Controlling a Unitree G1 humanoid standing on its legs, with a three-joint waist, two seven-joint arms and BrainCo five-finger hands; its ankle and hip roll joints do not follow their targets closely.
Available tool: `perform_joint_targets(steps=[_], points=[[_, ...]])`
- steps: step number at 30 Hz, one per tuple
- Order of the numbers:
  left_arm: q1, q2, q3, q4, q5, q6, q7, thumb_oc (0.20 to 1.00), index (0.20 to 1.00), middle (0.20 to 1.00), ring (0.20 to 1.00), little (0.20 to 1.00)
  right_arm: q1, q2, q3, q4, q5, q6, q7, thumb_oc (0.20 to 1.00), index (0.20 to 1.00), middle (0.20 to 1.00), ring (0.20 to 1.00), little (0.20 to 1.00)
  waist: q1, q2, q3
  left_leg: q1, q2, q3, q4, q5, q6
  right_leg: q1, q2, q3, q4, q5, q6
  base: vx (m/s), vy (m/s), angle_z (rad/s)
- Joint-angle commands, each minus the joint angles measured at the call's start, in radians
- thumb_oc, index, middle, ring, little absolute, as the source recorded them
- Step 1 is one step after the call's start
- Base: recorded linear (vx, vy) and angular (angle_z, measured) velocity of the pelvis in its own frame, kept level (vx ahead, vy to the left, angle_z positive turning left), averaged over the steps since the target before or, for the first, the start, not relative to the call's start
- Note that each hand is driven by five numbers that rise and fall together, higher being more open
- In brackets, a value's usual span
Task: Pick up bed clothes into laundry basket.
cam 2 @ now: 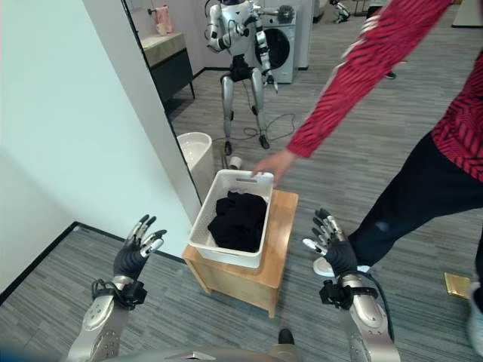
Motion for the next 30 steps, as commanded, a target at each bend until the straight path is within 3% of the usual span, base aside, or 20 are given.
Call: perform_joint_targets(steps=[1, 30], points=[[-0.076, 0.057, 0.034, -0.019, -0.007, -0.054, 0.007, 1.000, 1.000, 1.000, 1.000, 1.000, -0.049, 0.012, -0.010, -0.062, -0.005, -0.056, -0.007, 1.000, 1.000, 1.000, 1.000, 1.000, -0.002, -0.060, 0.010, -0.059, -0.001, -0.070, 0.011, 0.066, -0.014, 0.090, -0.019, -0.008, 0.113, -0.180, -0.009, 0.00, 0.000, 0.00], [-0.073, 0.058, 0.063, -0.055, -0.013, -0.063, 0.018, 1.000, 1.000, 1.000, 1.000, 1.000, -0.044, 0.013, -0.024, -0.043, -0.009, -0.058, -0.008, 1.000, 1.000, 1.000, 1.000, 1.000, -0.006, -0.071, 0.002, -0.061, -0.006, -0.074, 0.011, 0.057, -0.005, 0.065, -0.025, 0.008, 0.132, -0.174, -0.004, 0.00, 0.000, 0.00]])
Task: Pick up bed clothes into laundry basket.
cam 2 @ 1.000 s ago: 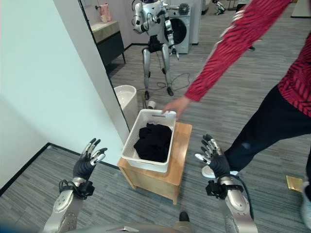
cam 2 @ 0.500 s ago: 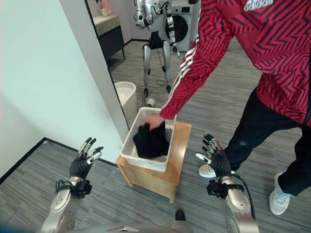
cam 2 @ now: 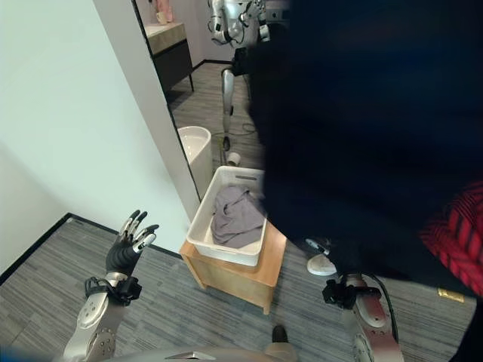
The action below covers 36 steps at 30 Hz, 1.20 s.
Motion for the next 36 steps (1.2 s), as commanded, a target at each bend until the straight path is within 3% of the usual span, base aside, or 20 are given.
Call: perform_joint_targets(steps=[1, 12, 15, 18, 22, 24, 25, 28, 29, 31, 32, 33, 34, 36], points=[[-0.072, 0.059, 0.050, -0.024, -0.012, -0.063, 0.006, 1.000, 1.000, 1.000, 1.000, 1.000, -0.047, 0.014, -0.029, -0.043, 0.000, -0.058, 0.004, 1.000, 1.000, 1.000, 1.000, 1.000, -0.014, -0.036, -0.013, -0.057, -0.001, -0.074, 0.011, 0.057, -0.006, 0.070, -0.022, 0.004, 0.128, -0.174, -0.004, 0.00, 0.000, 0.00], [-0.067, 0.050, 0.081, -0.027, -0.014, -0.070, 0.024, 1.000, 1.000, 1.000, 1.000, 1.000, -0.059, 0.017, -0.020, -0.040, 0.003, -0.059, 0.004, 1.000, 1.000, 1.000, 1.000, 1.000, -0.002, -0.041, -0.010, -0.058, -0.005, -0.078, 0.011, 0.057, -0.002, 0.069, -0.023, 0.005, 0.127, -0.171, -0.003, 0.00, 0.000, 0.00], [-0.055, 0.036, 0.114, -0.048, -0.023, -0.085, 0.018, 1.000, 1.000, 1.000, 1.000, 1.000, -0.066, 0.033, -0.036, -0.118, 0.149, -0.107, 0.121, 1.000, 1.000, 1.000, 1.000, 1.000, 0.006, -0.039, -0.003, -0.057, -0.007, -0.079, 0.011, 0.056, 0.001, 0.066, -0.024, 0.005, 0.131, -0.176, -0.002, 0.00, 0.000, 0.00], [-0.043, 0.020, 0.138, -0.051, -0.040, -0.102, 0.021, 1.000, 1.000, 1.000, 1.000, 1.000, -0.119, 0.087, -0.060, -0.070, 0.198, -0.157, 0.079, 1.000, 1.000, 1.000, 1.000, 1.000, 0.022, -0.037, 0.000, -0.057, -0.018, -0.084, 0.032, 0.040, 0.012, 0.074, -0.034, 0.002, 0.132, -0.181, 0.005, 0.01, 0.012, 0.00], [-0.041, 0.022, 0.152, -0.067, -0.054, -0.112, 0.021, 1.000, 1.000, 1.000, 1.000, 1.000, -0.181, 0.084, -0.078, -0.048, 0.192, -0.178, 0.043, 1.000, 1.000, 1.000, 1.000, 1.000, 0.042, -0.039, 0.012, -0.095, -0.026, -0.099, 0.112, 0.009, 0.019, 0.077, -0.048, -0.002, 0.144, -0.188, 0.006, 0.00, 0.015, 0.01], [-0.041, 0.026, 0.162, -0.084, -0.068, -0.118, 0.025, 1.000, 1.000, 1.000, 1.000, 1.000, -0.221, 0.084, -0.090, -0.036, 0.183, -0.193, 0.016, 1.000, 1.000, 1.000, 1.000, 1.000, 0.064, -0.040, 0.023, -0.122, -0.037, -0.119, 0.154, -0.010, 0.029, 0.072, -0.059, -0.012, 0.186, -0.204, 0.008, -0.01, 0.075, 0.13], [-0.044, 0.038, 0.186, -0.090, -0.047, -0.123, 0.040, 1.000, 1.000, 1.000, 1.000, 1.000, -0.238, 0.066, -0.114, -0.032, 0.137, -0.199, -0.016, 1.000, 1.000, 1.000, 1.000, 1.000, 0.087, -0.032, 0.042, -0.131, -0.059, -0.163, 0.174, -0.027, 0.054, 0.006, -0.084, -0.025, 0.383, -0.199, 0.016, -0.02, 0.139, 0.27], [-0.044, 0.043, 0.233, -0.108, -0.027, -0.138, 0.077, 1.000, 1.000, 1.000, 1.000, 1.000, -0.267, 0.070, -0.114, -0.030, 0.114, -0.199, -0.040, 1.000, 1.000, 1.000, 1.000, 1.000, 0.101, -0.012, 0.097, -0.119, -0.087, -0.199, 0.168, -0.027, 0.091, -0.153, -0.131, 0.009, 0.676, 0.001, 0.024, -0.06, 0.138, 0.68], [-0.044, 0.044, 0.240, -0.118, -0.024, -0.139, 0.085, 1.000, 1.000, 1.000, 1.000, 1.000, -0.263, 0.075, -0.117, -0.034, 0.100, -0.202, -0.048, 1.000, 1.000, 1.000, 1.000, 1.000, 0.100, -0.004, 0.105, -0.107, -0.087, -0.227, 0.165, -0.030, 0.089, -0.177, -0.121, 0.035, 0.714, -0.015, 0.019, 0.02, -0.023, 0.85], [-0.051, 0.048, 0.255, -0.126, -0.028, -0.149, 0.088, 1.000, 1.000, 1.000, 1.000, 1.000, -0.251, 0.072, -0.139, -0.035, 0.089, -0.205, -0.058, 1.000, 1.000, 1.000, 1.000, 1.000, 0.083, 0.003, 0.105, -0.100, -0.085, -0.300, 0.165, -0.034, 0.071, -0.195, -0.072, 0.122, 0.673, -0.077, 0.003, 0.18, -0.215, 1.12], [-0.056, 0.052, 0.260, -0.139, -0.041, -0.155, 0.077, 1.000, 1.000, 1.000, 1.000, 1.000, -0.250, 0.059, -0.165, -0.016, 0.089, -0.209, -0.062, 1.000, 1.000, 1.000, 1.000, 1.000, 0.061, 0.004, 0.103, -0.099, -0.078, -0.371, 0.181, -0.053, 0.043, -0.178, -0.045, 0.235, 0.530, -0.159, 0.000, 0.20, -0.234, 1.25], [-0.057, 0.051, 0.261, -0.139, -0.041, -0.155, 0.076, 1.000, 1.000, 1.000, 1.000, 1.000, -0.251, 0.059, -0.165, -0.016, 0.089, -0.210, -0.062, 1.000, 1.000, 1.000, 1.000, 1.000, 0.059, 0.005, 0.103, -0.101, -0.077, -0.373, 0.181, -0.051, 0.043, -0.176, -0.045, 0.232, 0.524, -0.153, 0.000, 0.21, -0.267, 1.42], [-0.056, 0.050, 0.262, -0.139, -0.046, -0.161, 0.072, 1.000, 1.000, 1.000, 1.000, 1.000, -0.247, 0.046, -0.174, -0.013, 0.081, -0.211, -0.058, 1.000, 1.000, 1.000, 1.000, 1.000, 0.048, 0.002, 0.103, -0.101, -0.078, -0.406, 0.195, -0.069, 0.033, -0.161, -0.040, 0.300, 0.436, -0.178, 0.004, 0.15, -0.196, 1.44], [-0.067, 0.053, 0.255, -0.117, -0.057, -0.179, 0.061, 1.000, 1.000, 1.000, 1.000, 1.000, -0.244, 0.005, -0.203, 0.006, 0.061, -0.221, -0.054, 1.000, 1.000, 1.000, 1.000, 1.000, 0.019, -0.015, 0.092, -0.124, -0.086, -0.533, 0.237, -0.088, 0.023, -0.113, 0.022, 0.551, 0.301, -0.215, 0.038, 0.18, -0.341, 1.21]])
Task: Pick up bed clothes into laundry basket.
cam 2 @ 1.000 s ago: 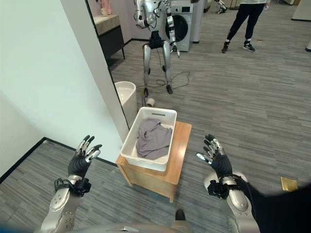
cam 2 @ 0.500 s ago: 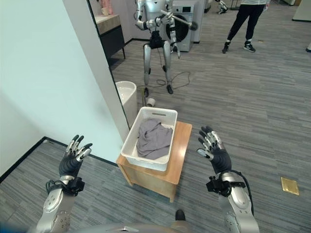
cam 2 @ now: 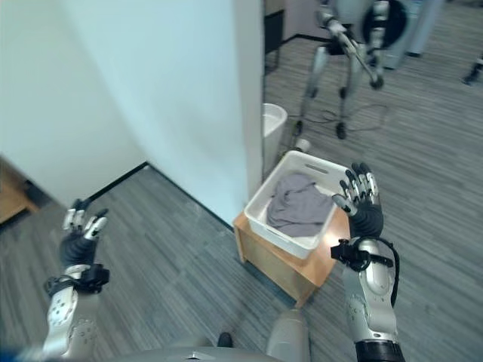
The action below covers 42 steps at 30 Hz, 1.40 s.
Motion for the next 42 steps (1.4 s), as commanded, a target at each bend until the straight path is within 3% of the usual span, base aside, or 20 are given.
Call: perform_joint_targets(steps=[1, 2, 3, 4, 5, 6, 7, 8, 9, 10, 11, 13, 14, 15, 16, 18, 24, 35, 36, 42], points=[[-0.035, 0.038, -0.031, -0.001, -0.024, -0.078, -0.031, 1.000, 1.000, 1.000, 1.000, 1.000, -0.027, -0.081, -0.068, -0.009, -0.047, -0.080, 0.000, 1.000, 1.000, 1.000, 1.000, 1.000, -0.085, -0.021, -0.058, 0.109, 0.069, -0.219, -0.008, -0.063, -0.056, 0.090, 0.057, 0.325, -0.242, 0.089, 0.048, 0.08, -0.393, 1.87], [-0.031, 0.039, -0.038, -0.003, -0.026, -0.069, -0.047, 1.000, 1.000, 1.000, 1.000, 1.000, -0.006, -0.087, -0.075, -0.026, -0.037, -0.081, 0.007, 1.000, 1.000, 1.000, 1.000, 1.000, -0.084, -0.038, -0.057, 0.102, 0.077, -0.223, -0.003, -0.067, -0.069, 0.089, 0.064, 0.314, -0.244, 0.099, 0.038, 0.05, -0.693, 2.98], [0.000, 0.013, -0.041, -0.011, -0.023, -0.055, -0.059, 1.000, 1.000, 1.000, 1.000, 1.000, 0.019, -0.093, -0.090, -0.023, -0.016, -0.076, 0.026, 1.000, 1.000, 1.000, 1.000, 1.000, -0.075, -0.063, -0.058, 0.080, 0.118, -0.290, 0.027, -0.056, -0.097, 0.119, 0.069, 0.244, -0.269, 0.107, 0.008, -0.03, -0.886, 3.12], [0.016, -0.015, -0.049, 0.004, -0.063, -0.048, -0.067, 1.000, 1.000, 1.000, 1.000, 1.000, 0.041, -0.107, -0.108, -0.010, 0.005, -0.080, 0.046, 1.000, 1.000, 1.000, 1.000, 1.000, -0.088, -0.078, -0.066, 0.024, 0.168, -0.318, 0.039, 0.041, -0.120, 0.151, 0.085, 0.159, -0.289, 0.105, -0.025, -0.19, -1.056, 2.41], [0.008, -0.010, -0.060, 0.028, -0.058, -0.035, -0.074, 1.000, 1.000, 1.000, 1.000, 1.000, 0.051, -0.130, -0.135, -0.001, 0.013, -0.087, 0.045, 1.000, 1.000, 1.000, 1.000, 1.000, -0.120, -0.098, -0.057, -0.059, 0.214, -0.083, 0.078, 0.057, -0.080, 0.185, 0.078, 0.056, -0.303, 0.088, -0.055, -0.29, -0.786, 3.56], [0.003, 0.003, -0.063, 0.035, -0.053, -0.030, -0.078, 1.000, 1.000, 1.000, 1.000, 1.000, 0.054, -0.133, -0.139, -0.004, 0.010, -0.090, 0.038, 1.000, 1.000, 1.000, 1.000, 1.000, -0.135, -0.102, -0.055, -0.071, 0.241, 0.069, 0.117, 0.039, -0.069, 0.186, 0.078, 0.004, -0.305, 0.089, -0.063, -0.33, -0.553, 4.84], [-0.012, 0.023, -0.069, 0.050, -0.054, -0.021, -0.088, 1.000, 1.000, 1.000, 1.000, 1.000, 0.063, -0.123, -0.152, -0.006, 0.018, -0.094, 0.030, 1.000, 1.000, 1.000, 1.000, 1.000, -0.161, -0.096, -0.058, -0.060, 0.278, 0.264, 0.175, 0.029, -0.049, 0.182, 0.077, -0.074, -0.306, 0.096, -0.070, -0.31, -0.347, 5.28], [-0.029, 0.045, -0.092, 0.043, -0.058, -0.003, -0.104, 1.000, 1.000, 1.000, 1.000, 1.000, 0.097, -0.087, -0.185, -0.011, 0.013, -0.099, 0.009, 1.000, 1.000, 1.000, 1.000, 1.000, -0.195, -0.078, -0.064, -0.030, 0.296, 0.454, 0.267, -0.027, -0.036, 0.184, 0.074, -0.197, -0.305, 0.068, -0.085, -0.26, -0.265, 3.51], [-0.085, 0.062, -0.139, 0.069, -0.052, -0.002, -0.103, 1.000, 1.000, 1.000, 1.000, 1.000, 0.120, -0.039, -0.228, 0.002, 0.011, -0.116, -0.021, 1.000, 1.000, 1.000, 1.000, 1.000, -0.244, -0.046, -0.084, 0.010, 0.321, 0.585, 0.329, -0.046, -0.058, 0.194, 0.067, -0.338, -0.297, 0.027, -0.099, -0.22, -0.118, 3.05], [-0.118, 0.071, -0.166, 0.070, -0.048, -0.002, -0.100, 1.000, 1.000, 1.000, 1.000, 1.000, 0.117, -0.019, -0.231, 0.003, 0.007, -0.126, -0.038, 1.000, 1.000, 1.000, 1.000, 1.000, -0.265, -0.040, -0.094, 0.023, 0.313, 0.612, 0.269, -0.063, -0.058, 0.190, 0.052, -0.400, -0.283, 0.021, -0.090, -0.20, 0.123, 4.36], [-0.132, 0.066, -0.189, 0.072, -0.043, 0.005, -0.101, 1.000, 1.000, 1.000, 1.000, 1.000, 0.132, 0.002, -0.216, -0.009, 0.010, -0.118, -0.027, 1.000, 1.000, 1.000, 1.000, 1.000, -0.283, -0.028, -0.112, 0.084, 0.247, 0.574, 0.072, -0.119, -0.029, 0.158, 0.021, -0.457, -0.251, 0.048, -0.054, -0.23, 0.264, 5.58], [-0.139, 0.076, -0.202, 0.052, -0.026, 0.014, -0.096, 1.000, 1.000, 1.000, 1.000, 1.000, 0.139, 0.018, -0.199, -0.023, 0.009, -0.108, -0.009, 1.000, 1.000, 1.000, 1.000, 1.000, -0.297, -0.037, -0.120, 0.105, 0.174, 0.494, -0.035, -0.111, 0.005, 0.071, -0.035, -0.463, -0.109, 0.098, -0.010, -0.15, 0.252, 4.22], [-0.147, 0.086, -0.206, 0.053, -0.014, 0.014, -0.100, 1.000, 1.000, 1.000, 1.000, 1.000, 0.141, 0.034, -0.187, -0.024, 0.021, -0.104, 0.007, 1.000, 1.000, 1.000, 1.000, 1.000, -0.307, -0.043, -0.116, 0.116, 0.159, 0.482, -0.054, -0.104, 0.011, 0.043, -0.048, -0.426, -0.050, 0.138, 0.013, -0.23, 0.108, 2.39], [-0.151, 0.107, -0.210, 0.052, 0.018, 0.005, -0.096, 1.000, 1.000, 1.000, 1.000, 1.000, 0.138, 0.053, -0.149, -0.036, 0.040, -0.095, 0.047, 1.000, 1.000, 1.000, 1.000, 1.000, -0.314, -0.055, -0.086, 0.122, 0.155, 0.457, -0.071, -0.065, 0.017, -0.018, -0.027, -0.307, 0.024, 0.213, 0.032, -0.23, 0.046, 1.75], [-0.148, 0.108, -0.207, 0.058, 0.018, 0.005, -0.098, 1.000, 1.000, 1.000, 1.000, 1.000, 0.139, 0.059, -0.136, -0.039, 0.038, -0.090, 0.054, 1.000, 1.000, 1.000, 1.000, 1.000, -0.316, -0.053, -0.081, 0.131, 0.153, 0.434, -0.086, -0.058, 0.014, -0.023, -0.005, -0.251, 0.017, 0.205, 0.034, -0.20, -0.010, 1.34], [-0.110, 0.107, -0.185, 0.047, 0.014, -0.007, -0.113, 1.000, 1.000, 1.000, 1.000, 1.000, 0.149, 0.045, -0.092, -0.047, 0.003, -0.070, 0.069, 1.000, 1.000, 1.000, 1.000, 1.000, -0.293, -0.052, -0.099, 0.142, 0.131, 0.364, -0.116, -0.047, -0.003, 0.067, -0.023, -0.211, -0.261, 0.168, 0.018, 0.05, -0.068, 0.14], [-0.010, 0.064, -0.154, 0.047, 0.014, 0.018, -0.121, 1.000, 1.000, 1.000, 1.000, 1.000, 0.201, -0.005, -0.048, -0.025, -0.031, -0.019, 0.112, 1.000, 1.000, 1.000, 1.000, 1.000, -0.220, -0.064, -0.180, 0.194, 0.168, 0.372, -0.188, -0.004, -0.044, 0.215, 0.010, -0.258, -0.455, 0.172, 0.004, 0.09, -0.143, -0.66], [0.026, 0.045, -0.140, 0.019, 0.000, 0.014, -0.133, 1.000, 1.000, 1.000, 1.000, 1.000, 0.209, 0.008, -0.031, -0.021, -0.030, -0.015, 0.131, 1.000, 1.000, 1.000, 1.000, 1.000, -0.206, -0.069, -0.196, 0.217, 0.181, 0.358, -0.221, 0.018, -0.053, 0.229, 0.020, -0.267, -0.450, 0.167, -0.005, -0.02, -0.013, -0.13], [-0.144, 0.183, -0.066, -0.046, 0.212, 0.011, 0.039, 1.000, 1.000, 1.000, 1.000, 1.000, 0.062, -0.078, -0.135, -0.123, -0.153, -0.072, -0.079, 1.000, 1.000, 1.000, 1.000, 1.000, -0.164, -0.091, -0.101, 0.204, 0.225, 0.516, -0.244, 0.046, -0.069, 0.212, -0.008, -0.344, -0.496, 0.219, 0.041, -0.01, 0.008, -0.04], [-0.121, 0.169, -0.058, -0.073, 0.190, 0.017, 0.010, 1.000, 1.000, 1.000, 1.000, 1.000, 0.092, -0.090, -0.142, -0.105, -0.178, -0.038, -0.055, 1.000, 1.000, 1.000, 1.000, 1.000, -0.154, -0.103, -0.101, 0.244, 0.217, 0.518, -0.248, 0.041, -0.058, 0.206, -0.025, -0.330, -0.417, 0.182, 0.034, 0.03, 0.021, -0.04]])
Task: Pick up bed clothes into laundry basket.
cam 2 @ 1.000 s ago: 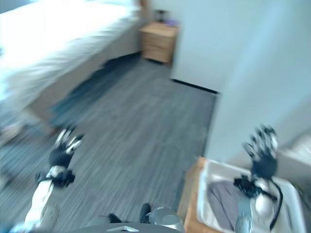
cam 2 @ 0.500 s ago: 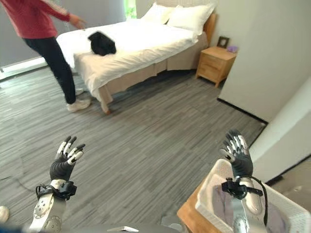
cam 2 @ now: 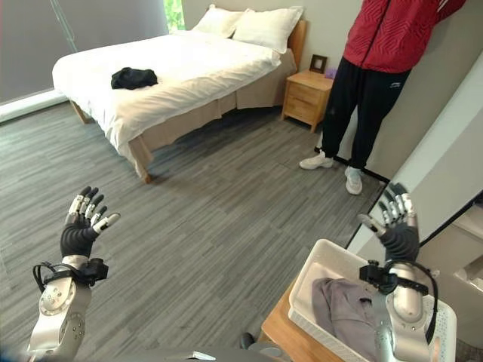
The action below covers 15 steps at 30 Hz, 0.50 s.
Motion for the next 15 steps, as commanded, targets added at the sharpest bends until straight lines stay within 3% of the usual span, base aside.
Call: perform_joint_targets(steps=[1, 6, 7, 8, 9, 10, 11, 13, 14, 15], points=[[-0.087, 0.067, 0.019, -0.066, 0.016, -0.045, -0.012, 1.000, 1.000, 1.000, 1.000, 1.000, -0.061, -0.015, -0.022, -0.060, -0.036, -0.038, 0.009, 1.000, 1.000, 1.000, 1.000, 1.000, 0.014, -0.032, 0.035, 0.017, 0.086, 0.011, 0.017, -0.022, -0.034, 0.024, -0.140, -0.068, 0.068, -0.054, 0.092, 0.09, -0.129, 0.13], [-0.128, 0.041, -0.026, -0.055, -0.025, -0.047, -0.020, 1.000, 1.000, 1.000, 1.000, 1.000, -0.071, -0.031, -0.023, -0.033, -0.015, -0.046, 0.001, 1.000, 1.000, 1.000, 1.000, 1.000, 0.012, -0.036, 0.041, -0.003, 0.130, -0.017, 0.081, -0.024, -0.057, 0.031, -0.115, -0.079, 0.106, -0.098, 0.064, 0.05, -0.154, 0.14], [-0.140, 0.023, -0.049, -0.043, -0.049, -0.047, -0.029, 1.000, 1.000, 1.000, 1.000, 1.000, -0.085, -0.059, -0.031, -0.029, -0.006, -0.053, -0.001, 1.000, 1.000, 1.000, 1.000, 1.000, 0.013, -0.043, 0.058, -0.070, 0.158, -0.039, 0.233, -0.060, -0.071, 0.034, -0.110, -0.095, 0.126, -0.120, 0.045, 0.03, -0.203, 0.19], [-0.140, 0.023, -0.049, -0.042, -0.049, -0.047, -0.029, 1.000, 1.000, 1.000, 1.000, 1.000, -0.085, -0.059, -0.031, -0.029, -0.006, -0.053, 0.000, 1.000, 1.000, 1.000, 1.000, 1.000, 0.012, -0.043, 0.056, -0.074, 0.160, -0.041, 0.236, -0.061, -0.071, 0.032, -0.110, -0.096, 0.126, -0.120, 0.044, -0.01, -0.256, 0.27], [-0.150, 0.010, -0.077, -0.036, -0.087, -0.044, -0.040, 1.000, 1.000, 1.000, 1.000, 1.000, -0.110, -0.082, -0.023, -0.028, 0.011, -0.063, -0.001, 1.000, 1.000, 1.000, 1.000, 1.000, 0.027, -0.045, 0.106, -0.173, 0.189, -0.094, 0.453, -0.050, -0.091, 0.051, -0.104, -0.103, 0.146, -0.144, 0.013, -0.04, -0.141, 0.35], [-0.157, 0.009, -0.092, -0.027, -0.103, -0.046, -0.038, 1.000, 1.000, 1.000, 1.000, 1.000, -0.127, -0.093, -0.015, -0.017, 0.020, -0.064, -0.010, 1.000, 1.000, 1.000, 1.000, 1.000, 0.043, -0.040, 0.134, -0.222, 0.179, -0.153, 0.507, -0.013, -0.108, 0.058, -0.100, -0.110, 0.152, -0.152, 0.003, -0.08, -0.144, 0.20], [-0.169, 0.011, -0.100, -0.027, -0.108, -0.045, -0.039, 1.000, 1.000, 1.000, 1.000, 1.000, -0.140, -0.098, -0.015, -0.008, 0.026, -0.067, -0.016, 1.000, 1.000, 1.000, 1.000, 1.000, 0.046, -0.041, 0.148, -0.269, 0.173, -0.182, 0.498, 0.014, -0.112, 0.060, -0.107, -0.122, 0.147, -0.153, 0.000, -0.03, -0.023, 0.27], [-0.166, 0.008, -0.102, -0.023, -0.116, -0.044, -0.042, 1.000, 1.000, 1.000, 1.000, 1.000, -0.142, -0.095, -0.017, -0.010, 0.042, -0.074, -0.019, 1.000, 1.000, 1.000, 1.000, 1.000, 0.044, -0.036, 0.147, -0.323, 0.225, -0.147, 0.406, 0.028, -0.101, 0.072, -0.125, -0.149, 0.137, -0.164, 0.011, 0.15, 0.067, 0.35], [-0.167, 0.004, -0.104, -0.007, -0.119, -0.047, -0.025, 1.000, 1.000, 1.000, 1.000, 1.000, -0.134, -0.098, -0.018, -0.013, 0.033, -0.081, -0.031, 1.000, 1.000, 1.000, 1.000, 1.000, 0.044, -0.007, 0.148, -0.342, 0.274, -0.111, 0.273, 0.123, -0.109, 0.083, -0.133, -0.166, 0.140, -0.180, 0.021, 0.48, 0.228, 0.42], [-0.189, 0.003, -0.108, 0.018, -0.116, -0.055, 0.005, 1.000, 1.000, 1.000, 1.000, 1.000, -0.136, -0.107, -0.009, -0.015, 0.015, -0.083, -0.052, 1.000, 1.000, 1.000, 1.000, 1.000, 0.034, 0.015, 0.147, -0.355, 0.295, -0.059, 0.131, 0.173, -0.136, 0.105, -0.151, -0.185, 0.146, -0.213, 0.033, 0.50, 0.275, 0.16]])
